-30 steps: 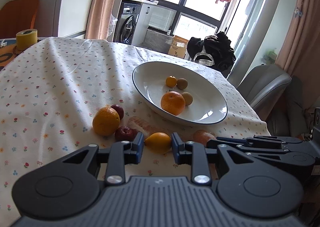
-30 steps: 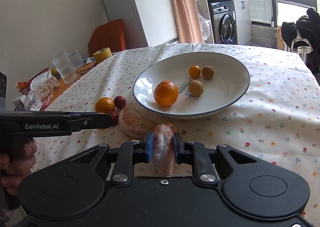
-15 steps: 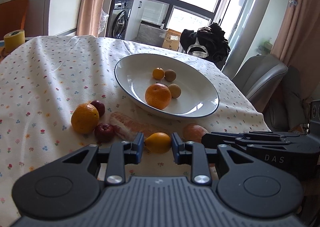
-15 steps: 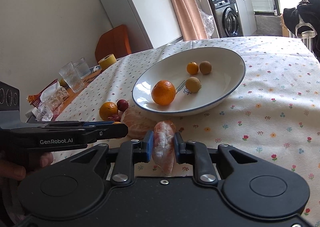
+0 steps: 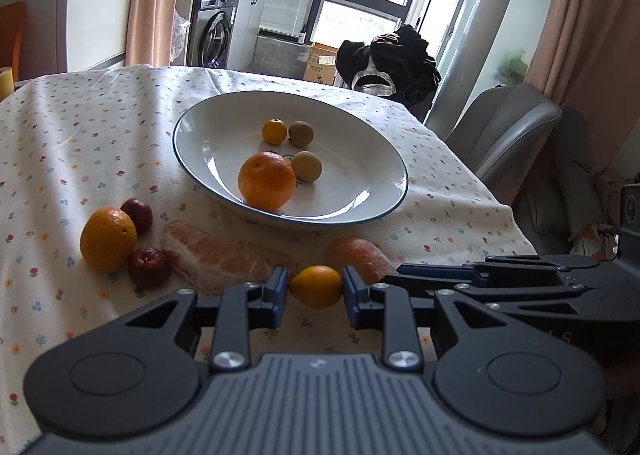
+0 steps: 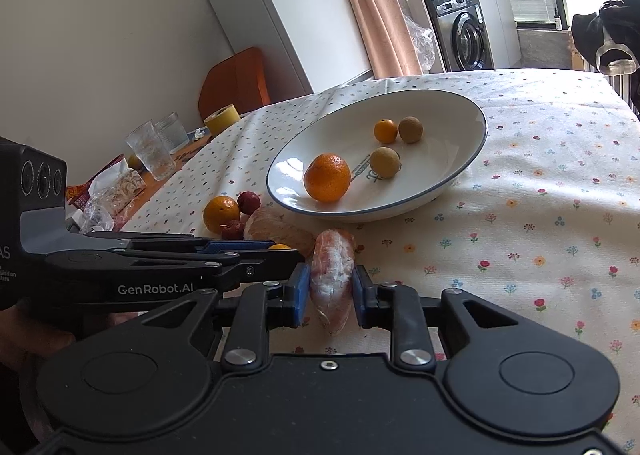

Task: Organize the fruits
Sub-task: 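Carry the small orange and the grapefruit segment over the white bowl with both tools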

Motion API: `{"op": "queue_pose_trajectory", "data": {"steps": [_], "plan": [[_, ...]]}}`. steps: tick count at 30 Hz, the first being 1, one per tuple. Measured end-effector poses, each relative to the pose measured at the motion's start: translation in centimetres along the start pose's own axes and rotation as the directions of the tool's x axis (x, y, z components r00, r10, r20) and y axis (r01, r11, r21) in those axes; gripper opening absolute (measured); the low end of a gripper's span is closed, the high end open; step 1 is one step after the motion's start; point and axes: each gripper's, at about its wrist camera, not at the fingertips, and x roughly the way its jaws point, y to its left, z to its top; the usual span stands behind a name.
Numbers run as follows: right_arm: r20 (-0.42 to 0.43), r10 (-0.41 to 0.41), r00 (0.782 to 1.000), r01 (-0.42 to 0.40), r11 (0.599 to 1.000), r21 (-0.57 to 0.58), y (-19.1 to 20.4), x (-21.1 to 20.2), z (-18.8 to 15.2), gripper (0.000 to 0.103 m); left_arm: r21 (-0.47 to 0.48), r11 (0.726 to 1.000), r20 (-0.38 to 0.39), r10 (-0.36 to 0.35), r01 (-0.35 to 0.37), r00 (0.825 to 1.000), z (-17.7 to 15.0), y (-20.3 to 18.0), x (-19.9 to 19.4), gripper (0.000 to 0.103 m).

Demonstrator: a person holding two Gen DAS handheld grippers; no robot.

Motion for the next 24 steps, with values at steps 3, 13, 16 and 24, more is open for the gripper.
{"op": "queue_pose_trajectory", "data": {"steps": [3,13,16,24], "plan": [[-0.003,0.006,1.0,-0.006,1.0,-0.002,0.0,0.0,-0.1,0.026,0.007,1.0,-0.002,0.0,0.0,1.0,0.1,-0.3,0.1,0.028],[-0.02,-0.037,0.999,0.036,0.999,-0.01,0.5,2.1,0.0,0.026,-0.006,1.0,0.031,0.021,-0.021,0.999,0.4,0.5,-1.4,0.028],[-0.025,-0.062,0.998,0.061,0.998,-0.026,0.9,2.7,0.0,0.03,-0.012,1.0,0.037,0.026,-0.025,0.999,0.4,0.8,-1.7,0.028],[0.005,-0.081,0.997,0.081,0.996,-0.049,1.4,1.8,0.5,0.021,-0.023,0.999,0.053,0.033,-0.032,0.998,0.7,1.2,-2.2,0.028]]}}
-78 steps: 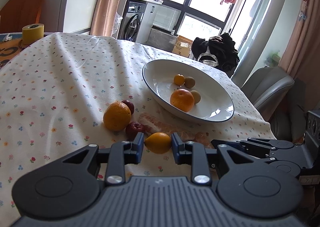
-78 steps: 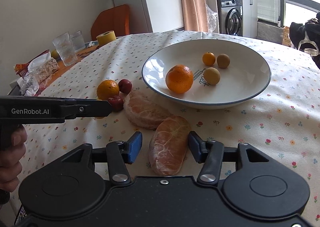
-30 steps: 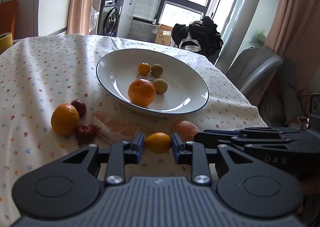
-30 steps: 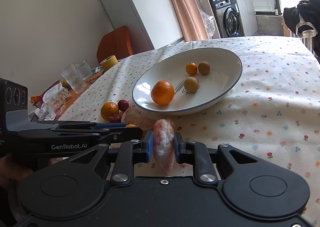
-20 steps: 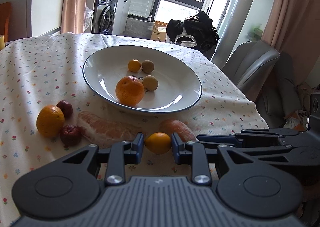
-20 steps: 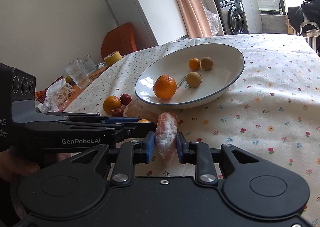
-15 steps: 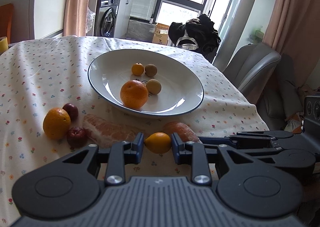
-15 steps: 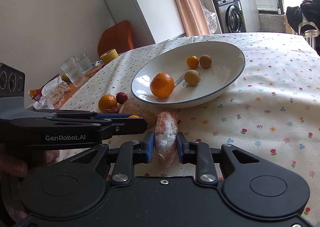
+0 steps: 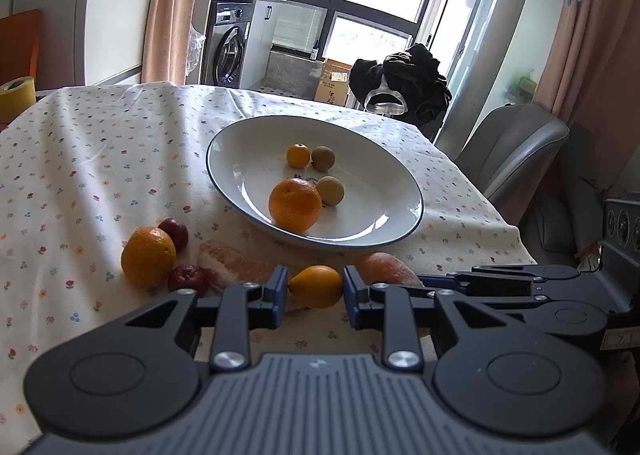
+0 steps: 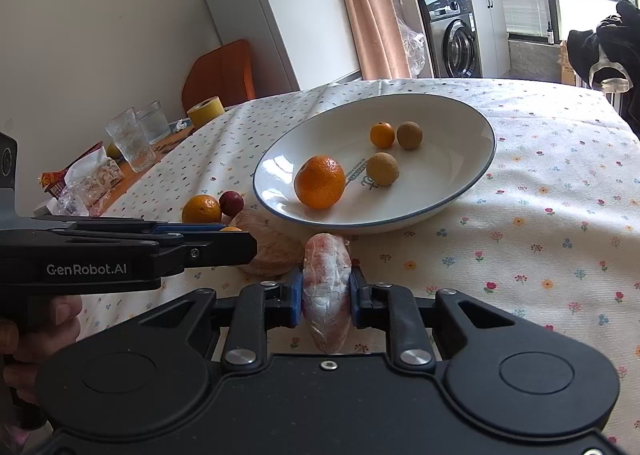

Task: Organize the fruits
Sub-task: 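Carry the small orange and the grapefruit segment over the white bowl with both tools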

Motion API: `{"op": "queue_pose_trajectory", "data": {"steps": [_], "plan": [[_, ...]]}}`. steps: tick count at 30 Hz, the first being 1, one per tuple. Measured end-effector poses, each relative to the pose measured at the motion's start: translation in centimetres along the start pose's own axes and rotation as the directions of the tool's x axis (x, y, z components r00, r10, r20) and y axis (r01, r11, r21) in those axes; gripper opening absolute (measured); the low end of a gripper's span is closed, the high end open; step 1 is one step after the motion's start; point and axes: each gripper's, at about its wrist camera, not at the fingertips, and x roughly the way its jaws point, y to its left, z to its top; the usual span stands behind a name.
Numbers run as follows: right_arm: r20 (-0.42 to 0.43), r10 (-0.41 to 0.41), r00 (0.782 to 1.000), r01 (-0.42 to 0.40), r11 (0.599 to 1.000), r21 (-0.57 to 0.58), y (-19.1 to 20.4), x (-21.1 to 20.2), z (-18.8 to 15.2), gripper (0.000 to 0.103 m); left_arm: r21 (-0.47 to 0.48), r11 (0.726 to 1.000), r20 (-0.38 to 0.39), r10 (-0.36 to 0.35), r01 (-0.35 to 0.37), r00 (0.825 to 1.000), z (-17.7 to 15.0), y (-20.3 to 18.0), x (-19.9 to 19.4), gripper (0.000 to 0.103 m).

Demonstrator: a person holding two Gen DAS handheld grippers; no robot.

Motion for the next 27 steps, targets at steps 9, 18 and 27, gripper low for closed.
{"op": "queue_pose_trajectory", "data": {"steps": [9,18,27], "plan": [[0.055,0.002,0.999,-0.002,1.0,-0.009,0.1,-2.1,1.6,0.021,0.014,1.0,0.033,0.003,-0.004,0.999,1.2,-0.2,-0.5,0.028],[0.097,-0.034,0.995,0.035,0.999,-0.009,-1.2,-2.1,4.0,0.021,0.034,0.999,0.062,0.02,-0.022,0.998,3.3,0.1,-0.1,0.028],[0.11,-0.07,0.991,0.071,0.997,0.002,-2.4,-0.5,5.9,0.021,0.035,0.998,0.071,0.051,-0.053,0.996,5.6,1.2,1.4,0.028]]}}
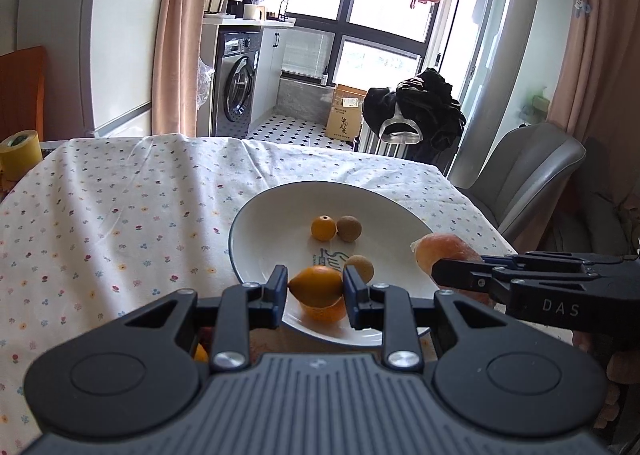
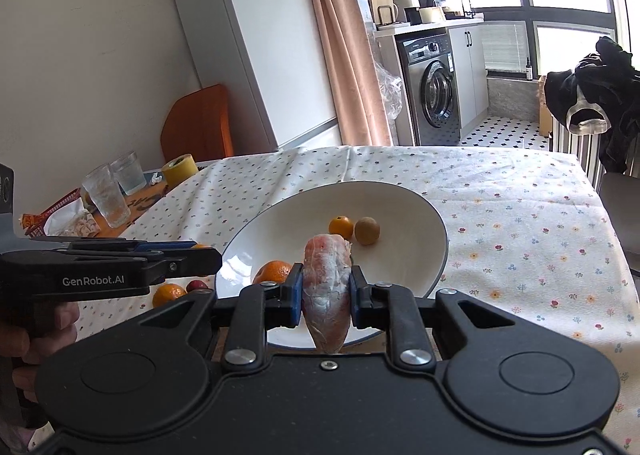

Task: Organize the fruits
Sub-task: 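Carry the small orange and the grapefruit segment over the white bowl with both tools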

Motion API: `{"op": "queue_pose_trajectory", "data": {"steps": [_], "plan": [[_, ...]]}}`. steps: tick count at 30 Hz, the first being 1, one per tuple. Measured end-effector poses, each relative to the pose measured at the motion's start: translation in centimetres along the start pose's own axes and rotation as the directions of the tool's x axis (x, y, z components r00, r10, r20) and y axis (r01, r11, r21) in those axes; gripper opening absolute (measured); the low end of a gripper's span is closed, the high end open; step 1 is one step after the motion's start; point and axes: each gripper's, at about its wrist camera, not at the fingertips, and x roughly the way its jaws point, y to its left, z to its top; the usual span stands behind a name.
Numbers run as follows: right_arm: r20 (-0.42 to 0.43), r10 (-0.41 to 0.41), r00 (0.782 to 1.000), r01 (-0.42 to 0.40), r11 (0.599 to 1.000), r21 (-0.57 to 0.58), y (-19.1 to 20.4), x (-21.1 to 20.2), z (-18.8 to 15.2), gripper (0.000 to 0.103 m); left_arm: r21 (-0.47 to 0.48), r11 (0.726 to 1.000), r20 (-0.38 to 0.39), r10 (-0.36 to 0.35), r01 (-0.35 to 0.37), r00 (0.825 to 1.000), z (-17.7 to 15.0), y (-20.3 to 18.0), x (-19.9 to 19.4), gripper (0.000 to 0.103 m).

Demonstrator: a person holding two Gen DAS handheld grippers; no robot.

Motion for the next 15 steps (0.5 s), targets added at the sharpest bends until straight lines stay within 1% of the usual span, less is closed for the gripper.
{"op": "queue_pose_trajectory", "data": {"steps": [5,12,15], "plan": [[0.003,-0.016,1.0,0.016,1.0,0.002,-0.5,1.1,0.7,0.021,-0.004,1.0,0.004,0.026,-0.026,1.0,1.3,0.6,1.4,0.028],[0.008,-0.014,1.0,0.014,1.0,0.016,-1.2,2.1,0.9,0.021,-0.017,0.998,-0.009,0.058,-0.058,0.998,2.0,0.8,3.4,0.028],[0.005,-0.027,1.0,0.027,0.999,0.022,-1.5,2.4,0.8,0.021,-0.028,0.998,-0.025,0.052,-0.053,0.998,1.9,0.9,4.1,0.028]]}}
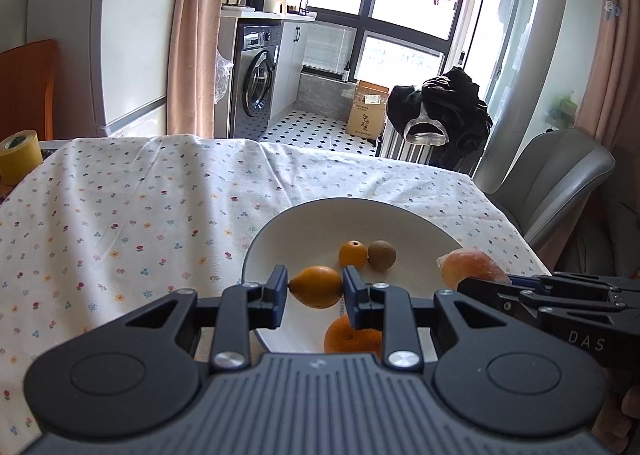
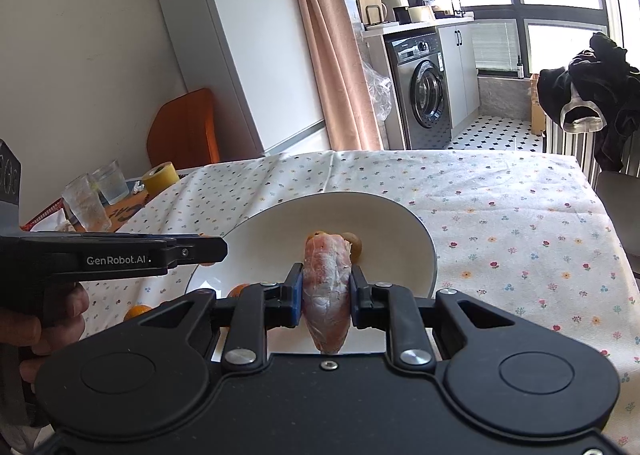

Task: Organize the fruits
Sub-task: 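Carry the small orange and the grapefruit segment over the white bowl with both tools, then open the left tool to drop the orange while the right tool releases the segment into the bowl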

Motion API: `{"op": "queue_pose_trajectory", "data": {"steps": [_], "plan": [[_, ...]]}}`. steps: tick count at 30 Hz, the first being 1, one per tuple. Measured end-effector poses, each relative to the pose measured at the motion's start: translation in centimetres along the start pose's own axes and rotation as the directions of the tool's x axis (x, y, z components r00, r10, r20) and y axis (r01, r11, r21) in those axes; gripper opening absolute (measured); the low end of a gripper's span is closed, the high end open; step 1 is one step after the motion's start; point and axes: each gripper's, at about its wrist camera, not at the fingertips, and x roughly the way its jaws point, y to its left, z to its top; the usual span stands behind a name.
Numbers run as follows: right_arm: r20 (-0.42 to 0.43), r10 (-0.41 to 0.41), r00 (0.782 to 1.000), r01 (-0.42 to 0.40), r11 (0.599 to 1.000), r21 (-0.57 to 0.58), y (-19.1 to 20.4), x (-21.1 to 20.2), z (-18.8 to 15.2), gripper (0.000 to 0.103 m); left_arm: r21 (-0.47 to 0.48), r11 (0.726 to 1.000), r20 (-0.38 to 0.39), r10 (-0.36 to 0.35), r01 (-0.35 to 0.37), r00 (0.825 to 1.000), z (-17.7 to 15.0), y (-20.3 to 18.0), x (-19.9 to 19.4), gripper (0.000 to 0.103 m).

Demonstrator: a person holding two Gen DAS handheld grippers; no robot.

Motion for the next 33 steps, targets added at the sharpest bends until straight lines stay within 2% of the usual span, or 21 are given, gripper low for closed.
{"op": "queue_pose_trajectory", "data": {"steps": [4,7,9,10,13,18,21,26,31,33], "plan": [[0.006,-0.007,1.0,0.007,1.0,0.013,-0.2,0.1,0.1,0.021,0.007,1.0,0.002,0.003,-0.003,1.0,0.0,-0.1,0.2,0.032],[0.007,-0.018,1.0,0.018,1.0,0.021,-0.3,0.1,0.1,0.025,0.002,1.0,0.002,-0.002,0.002,1.0,0.0,0.0,-0.1,0.034],[0.021,-0.035,0.999,0.035,0.999,0.012,0.0,-0.1,0.1,0.034,-0.017,1.0,-0.002,-0.007,0.007,1.0,-0.1,0.3,-0.3,0.039],[0.027,-0.035,0.999,0.035,0.999,0.01,0.1,-0.2,0.1,0.034,-0.024,1.0,0.001,-0.006,0.006,1.0,-0.2,0.5,-0.5,0.04],[0.035,-0.035,0.999,0.035,0.999,0.013,0.3,-0.6,0.1,0.038,-0.038,0.999,0.009,0.01,-0.009,1.0,-0.5,0.9,-1.2,0.053],[0.071,-0.068,0.995,0.069,0.998,-0.01,1.3,-1.5,0.0,0.065,-0.059,0.998,0.029,0.017,-0.015,0.999,-0.7,1.7,-2.6,0.071],[0.089,-0.075,0.993,0.078,0.997,-0.029,2.0,-2.1,0.0,0.079,-0.066,0.998,0.03,0.017,-0.015,0.999,-0.9,2.1,-3.4,0.078],[0.093,-0.078,0.993,0.083,0.995,-0.048,3.1,-2.8,0.0,0.091,-0.081,0.996,0.025,0.035,-0.033,0.999,-1.3,2.7,-4.4,0.079],[0.083,-0.064,0.994,0.069,0.996,-0.051,4.0,-3.4,-0.4,0.099,-0.088,0.995,0.049,0.048,-0.044,0.998,-1.9,3.2,-5.9,0.087],[0.077,-0.058,0.995,0.062,0.997,-0.052,4.3,-3.6,-0.4,0.102,-0.086,0.995,0.066,0.058,-0.052,0.996,-2.1,3.4,-6.5,0.095]]}}
